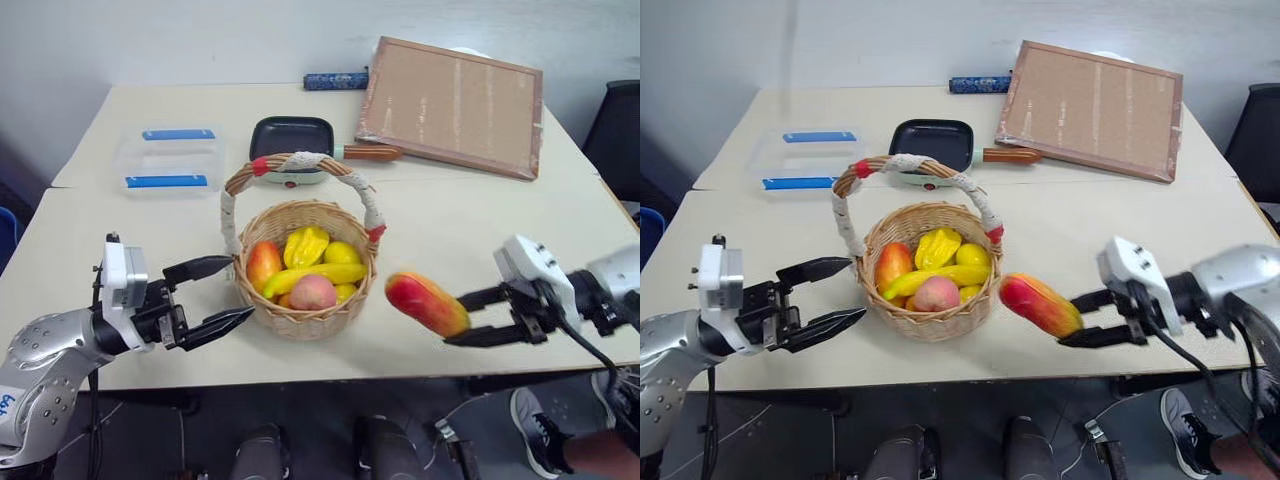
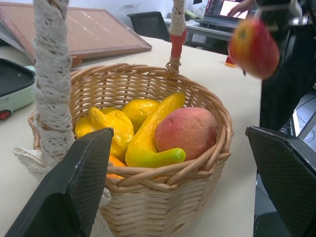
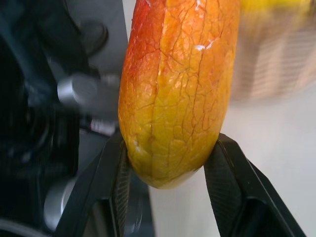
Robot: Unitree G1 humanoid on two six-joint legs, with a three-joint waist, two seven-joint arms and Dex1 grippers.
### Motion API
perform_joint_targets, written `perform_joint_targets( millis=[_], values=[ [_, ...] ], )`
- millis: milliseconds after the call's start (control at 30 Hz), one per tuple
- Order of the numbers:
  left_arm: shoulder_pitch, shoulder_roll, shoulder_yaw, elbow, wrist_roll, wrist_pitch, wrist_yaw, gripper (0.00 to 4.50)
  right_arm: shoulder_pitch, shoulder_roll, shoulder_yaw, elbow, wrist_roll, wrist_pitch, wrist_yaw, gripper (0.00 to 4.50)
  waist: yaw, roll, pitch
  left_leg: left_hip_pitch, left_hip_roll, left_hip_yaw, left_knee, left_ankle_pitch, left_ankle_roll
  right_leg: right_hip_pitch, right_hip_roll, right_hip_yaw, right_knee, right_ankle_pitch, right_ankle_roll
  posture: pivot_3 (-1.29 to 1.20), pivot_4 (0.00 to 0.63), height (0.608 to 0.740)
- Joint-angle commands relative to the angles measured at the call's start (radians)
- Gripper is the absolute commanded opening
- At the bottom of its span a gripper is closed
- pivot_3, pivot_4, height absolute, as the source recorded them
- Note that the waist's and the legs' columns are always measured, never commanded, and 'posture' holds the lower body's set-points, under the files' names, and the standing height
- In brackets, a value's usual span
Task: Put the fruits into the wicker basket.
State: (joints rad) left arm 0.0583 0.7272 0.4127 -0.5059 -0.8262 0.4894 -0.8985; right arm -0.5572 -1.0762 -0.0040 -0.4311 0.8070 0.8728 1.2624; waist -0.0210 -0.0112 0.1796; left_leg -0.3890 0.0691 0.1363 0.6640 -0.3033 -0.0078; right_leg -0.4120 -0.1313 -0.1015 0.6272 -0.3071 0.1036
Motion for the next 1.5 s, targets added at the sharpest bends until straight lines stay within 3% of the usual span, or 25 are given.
perform_joint_targets(
  millis=[33,167,300,400,533,600,667,800,900,967,1100,1233,1433,1500],
  values=[
    [0.003,-0.008,0.051,-0.014,-0.044,-0.001,0.024,4.50,-0.149,0.088,0.072,-0.047,0.078,0.187,-0.129,1.75,-0.004,0.000,0.000,0.000,0.000,-0.001,0.000,0.000,-0.001,0.000,0.000,-0.001,0.000,0.000,0.000,0.00,0.150,0.740],
    [0.040,0.010,0.074,-0.014,-0.049,-0.006,-0.012,4.50,-0.318,0.260,0.158,0.001,0.083,0.364,-0.291,1.75,-0.007,0.000,0.000,-0.002,0.000,-0.001,0.000,-0.002,0.000,-0.002,-0.001,-0.002,0.001,0.000,0.000,0.00,0.150,0.740],
    [0.055,0.008,0.078,-0.003,-0.032,-0.022,-0.022,4.50,-0.371,0.412,0.161,0.059,0.058,0.474,-0.462,1.75,-0.005,0.000,0.000,-0.003,-0.001,-0.001,0.001,-0.003,0.001,-0.002,-0.002,-0.003,0.001,0.000,0.001,0.00,0.150,0.740],
    [0.063,-0.015,0.075,-0.021,-0.046,-0.028,-0.005,4.50,-0.390,0.513,0.117,0.083,0.069,0.542,-0.555,2.63,-0.007,-0.001,-0.001,-0.003,-0.001,0.000,0.001,-0.003,0.001,-0.002,-0.002,-0.003,0.001,0.001,0.001,0.00,0.150,0.740],
    [0.075,-0.031,0.078,-0.045,-0.059,-0.023,0.014,4.50,-0.363,0.477,0.108,0.052,0.069,0.537,-0.545,4.00,-0.005,-0.001,0.000,-0.003,-0.001,-0.001,0.001,-0.003,0.001,-0.002,-0.002,-0.004,0.001,0.001,0.002,0.00,0.150,0.740],
    [0.083,-0.032,0.081,-0.050,-0.059,-0.024,0.016,4.50,-0.333,0.442,0.078,0.033,0.096,0.523,-0.509,4.46,-0.006,-0.001,-0.001,-0.004,-0.001,0.000,0.001,-0.004,0.002,-0.002,-0.002,-0.004,0.001,0.001,0.002,0.00,0.150,0.740],
    [0.089,-0.031,0.087,-0.053,-0.060,-0.024,0.016,4.50,-0.271,0.382,0.039,0.005,0.109,0.464,-0.441,4.46,-0.003,-0.001,-0.001,-0.004,-0.001,-0.001,0.001,-0.004,0.002,-0.001,-0.002,-0.004,0.000,0.001,0.002,0.00,0.150,0.740],
    [0.108,-0.030,0.098,-0.059,-0.056,-0.030,0.014,4.50,-0.059,0.246,-0.036,-0.048,0.050,0.158,-0.185,4.46,-0.002,-0.001,-0.001,-0.004,-0.002,-0.001,0.000,-0.005,0.003,-0.001,-0.002,-0.004,-0.002,0.001,0.003,0.00,0.150,0.740],
    [0.118,-0.028,0.111,-0.062,-0.054,-0.035,0.013,4.50,0.068,0.231,-0.146,0.026,0.028,-0.009,-0.096,4.46,-0.007,-0.002,0.000,-0.002,-0.001,0.002,0.001,-0.005,0.002,0.000,-0.001,-0.004,-0.002,0.002,0.004,0.00,0.150,0.740],
    [0.121,-0.027,0.120,-0.062,-0.051,-0.041,0.012,4.50,0.092,0.255,-0.176,0.155,-0.081,-0.203,-0.092,4.46,-0.008,-0.002,0.000,0.000,-0.001,0.005,0.001,-0.005,0.002,0.001,-0.001,-0.004,-0.002,0.002,0.004,0.00,0.150,0.740],
    [0.108,-0.018,0.129,-0.052,-0.053,-0.046,0.006,4.50,-0.032,0.335,-0.127,0.392,-0.224,-0.486,-0.062,4.46,-0.011,-0.002,0.000,0.002,-0.001,0.011,0.002,-0.004,0.003,0.002,-0.001,-0.002,-0.002,0.002,0.003,0.00,0.150,0.740],
    [0.080,-0.001,0.118,-0.038,-0.055,-0.040,-0.001,4.50,-0.181,0.437,-0.012,0.570,-0.309,-0.615,0.029,4.46,-0.016,-0.001,0.000,0.002,0.000,0.011,0.000,-0.002,0.000,-0.001,-0.001,-0.002,0.001,0.001,0.001,0.00,0.150,0.740],
    [0.065,-0.001,0.100,-0.050,-0.060,-0.027,0.010,4.50,-0.370,0.568,0.100,0.836,-0.363,-0.707,0.217,4.46,-0.013,-0.001,0.000,0.000,0.003,0.012,0.000,-0.003,-0.001,-0.002,0.001,-0.004,0.002,0.002,0.002,0.00,0.150,0.740],
    [0.067,-0.002,0.097,-0.055,-0.062,-0.025,0.012,4.50,-0.408,0.581,0.119,0.877,-0.356,-0.669,0.280,4.08,-0.011,-0.001,0.000,-0.001,0.003,0.012,0.000,-0.004,0.000,-0.002,0.001,-0.004,0.002,0.002,0.003,0.00,0.150,0.740]
  ],
)
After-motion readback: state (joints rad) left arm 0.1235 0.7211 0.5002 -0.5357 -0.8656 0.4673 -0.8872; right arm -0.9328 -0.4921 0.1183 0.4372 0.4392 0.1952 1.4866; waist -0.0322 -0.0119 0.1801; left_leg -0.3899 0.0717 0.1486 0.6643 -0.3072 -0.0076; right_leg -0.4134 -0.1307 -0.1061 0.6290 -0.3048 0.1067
